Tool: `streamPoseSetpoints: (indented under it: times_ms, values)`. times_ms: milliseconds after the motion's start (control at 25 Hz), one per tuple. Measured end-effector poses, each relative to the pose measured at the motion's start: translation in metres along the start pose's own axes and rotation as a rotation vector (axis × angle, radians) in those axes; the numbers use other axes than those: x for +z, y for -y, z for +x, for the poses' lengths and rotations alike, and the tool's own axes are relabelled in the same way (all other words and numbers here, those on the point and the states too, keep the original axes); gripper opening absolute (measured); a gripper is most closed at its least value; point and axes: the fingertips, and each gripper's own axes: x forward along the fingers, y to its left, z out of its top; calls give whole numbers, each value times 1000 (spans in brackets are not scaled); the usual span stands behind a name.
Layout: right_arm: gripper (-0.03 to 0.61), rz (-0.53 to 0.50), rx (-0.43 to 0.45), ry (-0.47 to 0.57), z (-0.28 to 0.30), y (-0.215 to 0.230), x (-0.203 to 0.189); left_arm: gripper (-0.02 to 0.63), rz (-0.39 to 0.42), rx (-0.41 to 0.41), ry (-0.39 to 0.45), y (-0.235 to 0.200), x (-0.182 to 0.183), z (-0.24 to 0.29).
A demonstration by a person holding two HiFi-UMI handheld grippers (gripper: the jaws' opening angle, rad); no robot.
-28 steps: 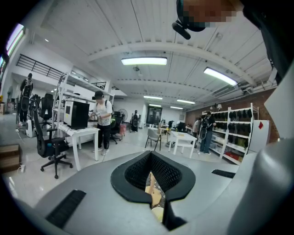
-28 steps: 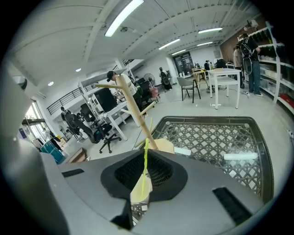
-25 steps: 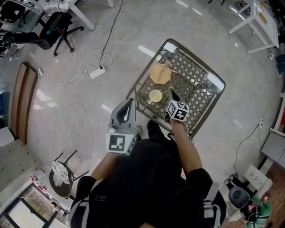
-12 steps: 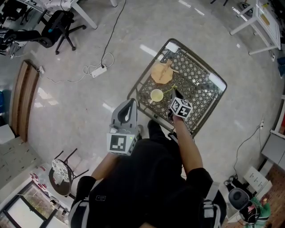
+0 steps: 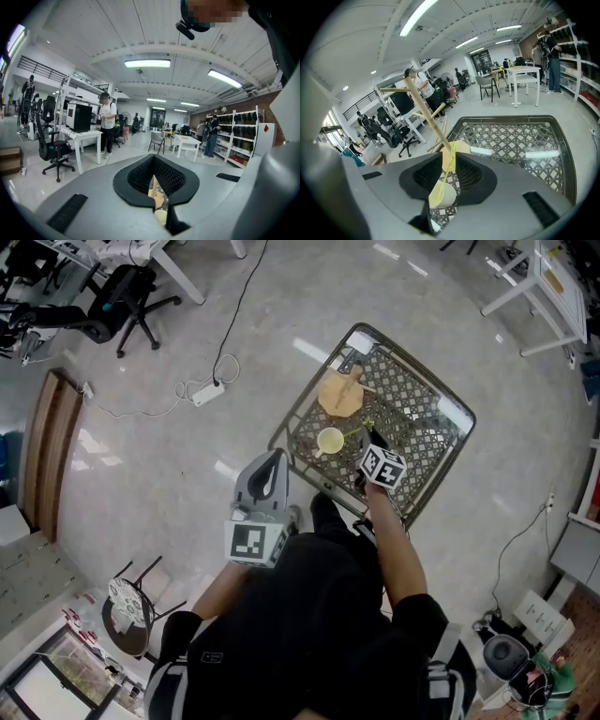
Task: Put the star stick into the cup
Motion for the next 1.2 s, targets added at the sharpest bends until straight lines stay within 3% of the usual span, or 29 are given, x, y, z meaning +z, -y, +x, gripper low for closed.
streamPoseSetpoints:
  times_ms: [360,640,880,1040,1200]
  values:
    - [83,-22,-39,74,-38,-1,16,15,-4,-43,46,10,4,-14]
    - [83,-38,-23,160,-94,-27,36,15,2,-71,76,17,10,-33]
    - [54,-144,-59,295,-155,-49,54,15,50,-91,90,21,8,-51]
    - [34,-193,-68,368,-195,-67,61,15,2,-76,120,22,19,-64]
    - [26,-204,-58,423,-229,-82,63,15,21,-91,125,25,15,-73]
